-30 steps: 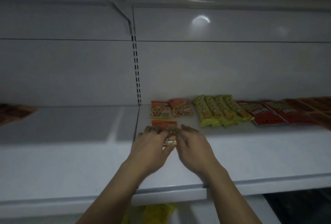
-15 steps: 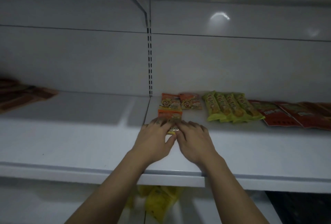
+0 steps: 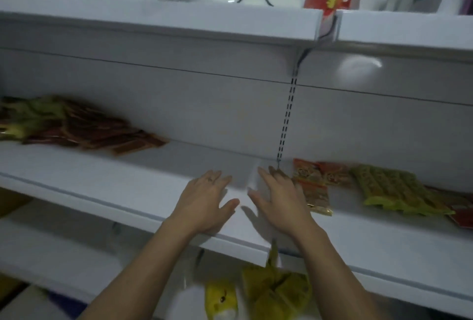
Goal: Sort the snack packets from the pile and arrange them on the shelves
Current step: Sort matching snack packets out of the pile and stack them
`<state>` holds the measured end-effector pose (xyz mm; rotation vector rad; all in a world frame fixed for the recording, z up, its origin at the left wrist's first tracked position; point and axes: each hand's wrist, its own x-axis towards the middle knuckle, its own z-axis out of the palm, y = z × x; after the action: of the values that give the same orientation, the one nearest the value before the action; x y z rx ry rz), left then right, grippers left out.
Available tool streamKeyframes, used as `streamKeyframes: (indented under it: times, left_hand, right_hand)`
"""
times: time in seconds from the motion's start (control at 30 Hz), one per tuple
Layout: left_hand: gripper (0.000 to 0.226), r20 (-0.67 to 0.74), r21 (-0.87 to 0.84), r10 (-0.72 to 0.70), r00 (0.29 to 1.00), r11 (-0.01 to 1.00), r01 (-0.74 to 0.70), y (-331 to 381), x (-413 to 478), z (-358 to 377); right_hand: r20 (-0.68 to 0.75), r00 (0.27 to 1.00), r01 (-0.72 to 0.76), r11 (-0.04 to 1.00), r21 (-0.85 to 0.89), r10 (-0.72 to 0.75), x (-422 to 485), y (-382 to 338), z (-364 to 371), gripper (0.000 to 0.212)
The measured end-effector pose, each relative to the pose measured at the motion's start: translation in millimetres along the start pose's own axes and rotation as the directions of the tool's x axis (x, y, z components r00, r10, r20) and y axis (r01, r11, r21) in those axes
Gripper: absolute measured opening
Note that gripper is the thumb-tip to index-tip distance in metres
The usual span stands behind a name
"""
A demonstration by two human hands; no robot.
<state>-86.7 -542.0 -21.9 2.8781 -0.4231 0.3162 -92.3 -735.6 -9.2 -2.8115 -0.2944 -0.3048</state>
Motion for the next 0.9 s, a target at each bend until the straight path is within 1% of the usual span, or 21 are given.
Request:
streamKeyframes:
  times: [0.2,0.33,0.47,0.6,0.73,0.9]
  left_hand:
    - [0.066,-0.020,0.021,-0.212,0.977,0.977,0.212,-113,-74,-45]
    - [0.063,-0.074,0.021,-0.311,0.947,0.949,0.314,-171,-118,-68]
    - [0.064,-0.099,0.016,-0.372,0.923,0.927,0.375,-211,-151,-81]
    - [0.063,-0.091,0.010,-0.409,0.908,0.912,0.411,-242,-166,-90]
    - [0.062,-0.114,0.006,-0.436,0.893,0.898,0.439,-268,-158,-98]
    - [0.059,-0.126,0.027,-0.410,0.903,0.909,0.416,-298,-128,-95]
  right_hand:
    - [0.080,0.978,0.189,0.982,0.024,-0.191,16,-116,32,0.065]
    - [0.107,0.949,0.298,0.955,0.012,-0.297,28,-188,53,0.064]
    - [0.129,0.922,0.366,0.930,0.022,-0.366,36,-246,70,0.064]
    - [0.205,0.890,0.404,0.913,0.056,-0.406,45,-288,89,0.065]
    - [0.221,0.879,0.423,0.905,0.050,-0.423,70,-315,101,0.067]
    - [0.229,0.880,0.414,0.909,0.057,-0.415,117,-330,123,0.069]
